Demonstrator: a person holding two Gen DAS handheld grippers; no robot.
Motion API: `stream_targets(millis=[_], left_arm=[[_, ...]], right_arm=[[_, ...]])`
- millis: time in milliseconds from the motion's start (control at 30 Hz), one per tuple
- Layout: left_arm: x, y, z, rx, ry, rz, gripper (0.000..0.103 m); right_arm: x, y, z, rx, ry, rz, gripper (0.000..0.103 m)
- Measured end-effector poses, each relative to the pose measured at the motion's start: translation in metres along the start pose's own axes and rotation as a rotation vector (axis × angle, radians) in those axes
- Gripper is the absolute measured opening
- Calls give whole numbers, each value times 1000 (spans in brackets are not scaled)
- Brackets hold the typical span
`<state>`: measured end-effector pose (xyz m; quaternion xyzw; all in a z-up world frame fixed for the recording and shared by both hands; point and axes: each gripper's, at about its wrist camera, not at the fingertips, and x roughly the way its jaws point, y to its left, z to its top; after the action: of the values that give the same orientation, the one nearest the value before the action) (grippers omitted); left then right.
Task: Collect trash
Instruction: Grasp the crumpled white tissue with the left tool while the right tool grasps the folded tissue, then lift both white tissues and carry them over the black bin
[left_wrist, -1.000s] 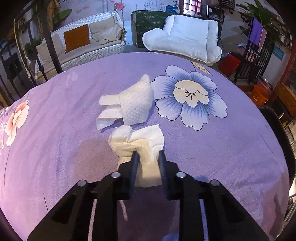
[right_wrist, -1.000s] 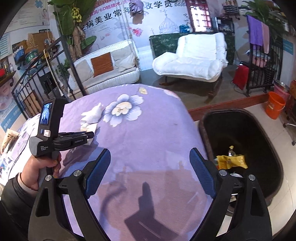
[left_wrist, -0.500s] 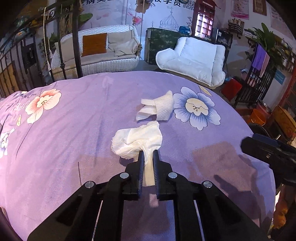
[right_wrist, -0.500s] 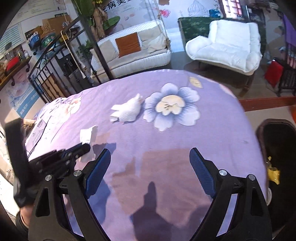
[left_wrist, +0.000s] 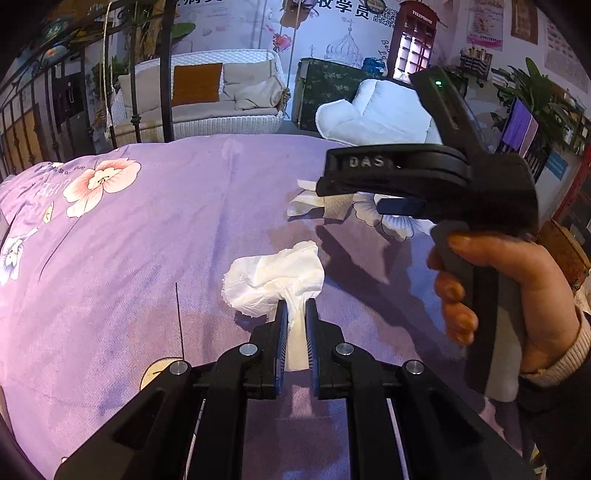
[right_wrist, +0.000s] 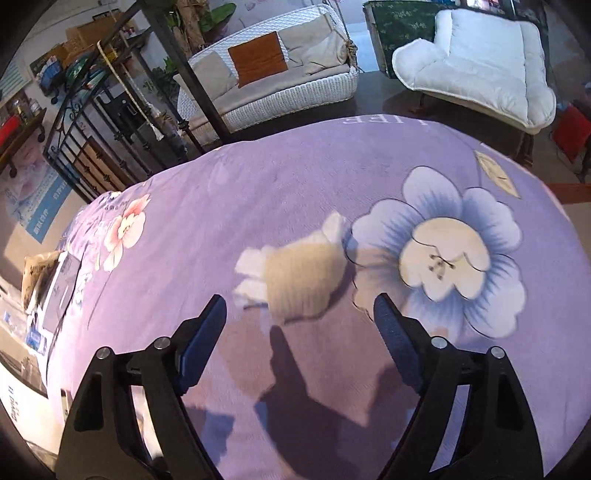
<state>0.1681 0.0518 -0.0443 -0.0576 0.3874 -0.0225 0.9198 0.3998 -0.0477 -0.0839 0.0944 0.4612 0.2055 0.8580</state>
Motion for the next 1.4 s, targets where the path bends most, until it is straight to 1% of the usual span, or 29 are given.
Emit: stream_targets(millis=[100, 133, 167, 200, 233, 267, 367, 467, 600, 833, 967, 1067, 1400], left_arm=[[-1, -1, -2, -4, -1, -8, 11], [-1, -1, -2, -3, -1, -13, 11], [-3, -3, -5, -2, -1, -15, 11], [-2, -3, -4, 2, -1, -17, 11], [-3, -4, -4, 6, 0, -18, 11], [-3, -5, -4, 8, 0, -19, 11], [-4, -6, -5, 5, -3, -24, 11], [-6, -9, -6, 7, -8, -29, 11], [-8, -12, -5, 21, -13, -33, 11], [-10, -27, -8, 57, -10, -47, 11], [-13, -42, -10, 83, -10, -69, 11], [-14, -55, -11, 107, -12, -86, 11], [-13, -107, -11, 202, -9, -177, 11]], right_arm=[[15, -1, 7, 25, 7, -14, 70], [17, -3, 7, 25, 5, -22, 57], [20, -2, 8, 19, 9, -25, 41], [22, -3, 7, 17, 19, -28, 39], [21, -4, 5, 21, 19, -31, 32], [17, -5, 2, 22, 11, -24, 29], [-2, -2, -4, 3, -9, -7, 26], [-27, 0, -12, -36, -44, -1, 26], [-60, 3, -29, -98, -79, -13, 26], [-107, -13, -63, -128, -116, -58, 26], [-135, -35, -82, -108, -139, -79, 26], [-155, -52, -98, -91, -162, -111, 26], [-221, -120, -152, 39, -262, -216, 26]])
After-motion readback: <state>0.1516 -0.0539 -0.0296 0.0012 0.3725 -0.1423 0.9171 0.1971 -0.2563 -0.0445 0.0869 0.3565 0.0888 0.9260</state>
